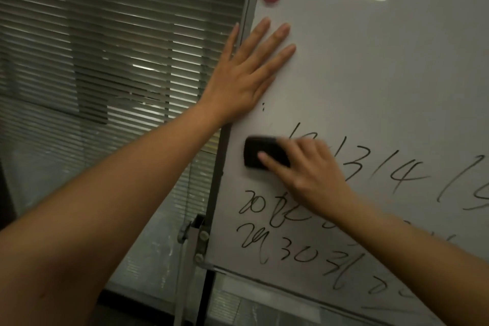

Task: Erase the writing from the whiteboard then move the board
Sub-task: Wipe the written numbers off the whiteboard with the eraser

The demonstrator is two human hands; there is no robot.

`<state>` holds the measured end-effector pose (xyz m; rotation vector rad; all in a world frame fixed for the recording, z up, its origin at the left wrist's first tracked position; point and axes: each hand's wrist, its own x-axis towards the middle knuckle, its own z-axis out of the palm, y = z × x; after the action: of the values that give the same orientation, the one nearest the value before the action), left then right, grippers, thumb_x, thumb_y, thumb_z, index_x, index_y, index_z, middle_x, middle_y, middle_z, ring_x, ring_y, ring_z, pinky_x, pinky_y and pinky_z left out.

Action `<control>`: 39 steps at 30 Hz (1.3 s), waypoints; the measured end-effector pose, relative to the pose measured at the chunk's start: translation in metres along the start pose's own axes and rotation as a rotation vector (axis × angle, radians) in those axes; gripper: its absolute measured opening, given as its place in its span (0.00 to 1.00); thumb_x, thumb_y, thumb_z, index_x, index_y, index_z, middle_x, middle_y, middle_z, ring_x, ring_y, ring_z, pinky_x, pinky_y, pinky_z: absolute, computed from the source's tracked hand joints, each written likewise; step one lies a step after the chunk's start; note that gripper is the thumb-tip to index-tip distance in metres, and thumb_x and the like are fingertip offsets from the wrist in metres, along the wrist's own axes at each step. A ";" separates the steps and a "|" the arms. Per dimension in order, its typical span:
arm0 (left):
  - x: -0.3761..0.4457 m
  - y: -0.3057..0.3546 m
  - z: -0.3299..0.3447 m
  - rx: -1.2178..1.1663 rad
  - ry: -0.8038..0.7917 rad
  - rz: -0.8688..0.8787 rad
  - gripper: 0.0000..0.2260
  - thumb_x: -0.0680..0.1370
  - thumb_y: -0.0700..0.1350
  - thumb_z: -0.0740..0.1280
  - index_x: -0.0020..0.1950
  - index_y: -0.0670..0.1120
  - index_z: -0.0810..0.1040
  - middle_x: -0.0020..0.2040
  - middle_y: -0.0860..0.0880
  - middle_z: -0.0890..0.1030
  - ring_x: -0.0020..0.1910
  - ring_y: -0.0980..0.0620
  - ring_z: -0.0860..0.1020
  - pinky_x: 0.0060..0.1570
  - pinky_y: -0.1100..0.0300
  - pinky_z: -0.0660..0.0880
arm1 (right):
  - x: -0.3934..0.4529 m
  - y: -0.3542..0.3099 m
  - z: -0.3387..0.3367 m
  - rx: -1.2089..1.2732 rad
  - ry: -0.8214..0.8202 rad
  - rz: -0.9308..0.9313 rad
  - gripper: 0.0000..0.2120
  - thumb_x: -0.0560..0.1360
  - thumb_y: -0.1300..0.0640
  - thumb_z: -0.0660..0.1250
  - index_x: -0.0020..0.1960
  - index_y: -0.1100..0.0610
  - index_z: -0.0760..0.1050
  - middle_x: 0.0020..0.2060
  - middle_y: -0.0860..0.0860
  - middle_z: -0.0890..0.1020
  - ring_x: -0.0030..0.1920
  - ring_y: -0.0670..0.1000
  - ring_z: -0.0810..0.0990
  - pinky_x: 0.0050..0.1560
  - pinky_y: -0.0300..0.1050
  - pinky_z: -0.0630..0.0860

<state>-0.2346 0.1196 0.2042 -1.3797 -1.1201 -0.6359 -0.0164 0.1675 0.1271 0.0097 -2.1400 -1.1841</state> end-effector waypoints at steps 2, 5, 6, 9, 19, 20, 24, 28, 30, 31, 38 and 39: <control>0.000 -0.001 0.001 -0.038 0.016 -0.001 0.19 0.84 0.44 0.55 0.76 0.46 0.60 0.75 0.39 0.66 0.74 0.37 0.61 0.70 0.35 0.53 | 0.016 0.018 -0.007 -0.025 0.076 0.148 0.21 0.70 0.64 0.71 0.63 0.56 0.78 0.50 0.64 0.77 0.45 0.58 0.67 0.41 0.51 0.60; 0.001 0.000 0.003 -0.100 0.015 -0.012 0.19 0.84 0.42 0.56 0.75 0.45 0.59 0.74 0.38 0.66 0.73 0.35 0.60 0.70 0.34 0.52 | 0.034 0.035 -0.015 -0.073 0.155 0.314 0.18 0.72 0.62 0.71 0.61 0.55 0.79 0.48 0.63 0.79 0.44 0.57 0.66 0.40 0.51 0.59; 0.001 0.000 0.004 -0.108 0.014 -0.014 0.19 0.84 0.43 0.56 0.75 0.45 0.59 0.74 0.37 0.66 0.73 0.35 0.60 0.70 0.33 0.51 | 0.038 0.036 -0.016 -0.085 0.172 0.356 0.17 0.72 0.61 0.70 0.61 0.54 0.79 0.47 0.62 0.79 0.44 0.57 0.66 0.40 0.50 0.59; 0.001 -0.001 0.003 -0.130 0.013 -0.018 0.18 0.84 0.43 0.54 0.75 0.44 0.60 0.74 0.37 0.66 0.73 0.35 0.60 0.69 0.31 0.53 | 0.043 0.023 -0.010 -0.075 0.188 0.393 0.17 0.72 0.62 0.71 0.60 0.55 0.80 0.46 0.62 0.79 0.43 0.56 0.65 0.39 0.49 0.57; -0.002 0.014 0.001 0.046 0.016 -0.036 0.21 0.84 0.43 0.56 0.77 0.44 0.59 0.75 0.40 0.65 0.74 0.39 0.61 0.71 0.37 0.50 | -0.035 -0.026 0.009 0.013 -0.013 0.006 0.19 0.76 0.64 0.57 0.64 0.57 0.76 0.55 0.63 0.71 0.48 0.59 0.70 0.46 0.52 0.63; -0.003 0.019 0.000 0.046 -0.005 -0.046 0.21 0.84 0.44 0.55 0.77 0.43 0.60 0.75 0.40 0.64 0.74 0.39 0.61 0.71 0.37 0.51 | -0.037 -0.018 0.008 0.004 0.014 0.013 0.18 0.77 0.64 0.58 0.65 0.57 0.74 0.56 0.63 0.70 0.48 0.59 0.69 0.45 0.53 0.63; -0.010 0.031 0.001 0.031 -0.033 -0.099 0.22 0.83 0.45 0.55 0.77 0.40 0.61 0.76 0.39 0.64 0.75 0.39 0.61 0.71 0.37 0.51 | -0.030 0.035 -0.009 -0.086 0.162 0.220 0.19 0.75 0.62 0.67 0.65 0.53 0.72 0.55 0.62 0.74 0.45 0.58 0.69 0.42 0.51 0.61; -0.009 0.041 0.002 0.054 -0.036 -0.157 0.23 0.83 0.45 0.55 0.77 0.40 0.60 0.76 0.39 0.63 0.75 0.40 0.60 0.72 0.39 0.51 | -0.016 0.067 -0.025 -0.159 0.194 0.497 0.18 0.72 0.57 0.69 0.63 0.53 0.78 0.51 0.63 0.78 0.47 0.57 0.66 0.42 0.49 0.58; -0.009 0.044 0.003 0.047 -0.038 -0.169 0.23 0.83 0.46 0.55 0.77 0.40 0.60 0.76 0.39 0.62 0.75 0.40 0.60 0.72 0.40 0.51 | -0.017 0.052 -0.018 -0.141 0.206 0.480 0.17 0.73 0.58 0.69 0.62 0.54 0.79 0.50 0.64 0.78 0.46 0.57 0.67 0.41 0.49 0.58; -0.009 0.044 0.003 0.036 -0.039 -0.171 0.24 0.83 0.46 0.55 0.77 0.40 0.60 0.76 0.39 0.62 0.75 0.39 0.60 0.73 0.41 0.51 | -0.022 0.038 -0.012 -0.120 0.203 0.434 0.16 0.73 0.60 0.70 0.61 0.55 0.80 0.50 0.64 0.79 0.45 0.57 0.67 0.41 0.50 0.59; -0.007 0.046 0.006 0.021 -0.056 -0.168 0.24 0.83 0.47 0.53 0.78 0.39 0.58 0.77 0.38 0.61 0.76 0.39 0.58 0.73 0.42 0.51 | -0.073 -0.006 0.005 -0.061 0.055 0.181 0.21 0.71 0.64 0.71 0.63 0.55 0.78 0.56 0.63 0.75 0.48 0.59 0.71 0.43 0.52 0.64; -0.007 0.047 0.006 0.020 -0.055 -0.166 0.24 0.83 0.47 0.53 0.78 0.40 0.58 0.77 0.38 0.61 0.76 0.39 0.58 0.73 0.42 0.51 | -0.073 0.001 0.002 -0.064 0.077 0.208 0.21 0.71 0.64 0.71 0.63 0.54 0.77 0.56 0.62 0.74 0.48 0.59 0.70 0.43 0.52 0.63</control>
<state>-0.1972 0.1311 0.1767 -1.3024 -1.2910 -0.7073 0.0387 0.1926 0.0860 -0.1886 -1.9824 -1.1110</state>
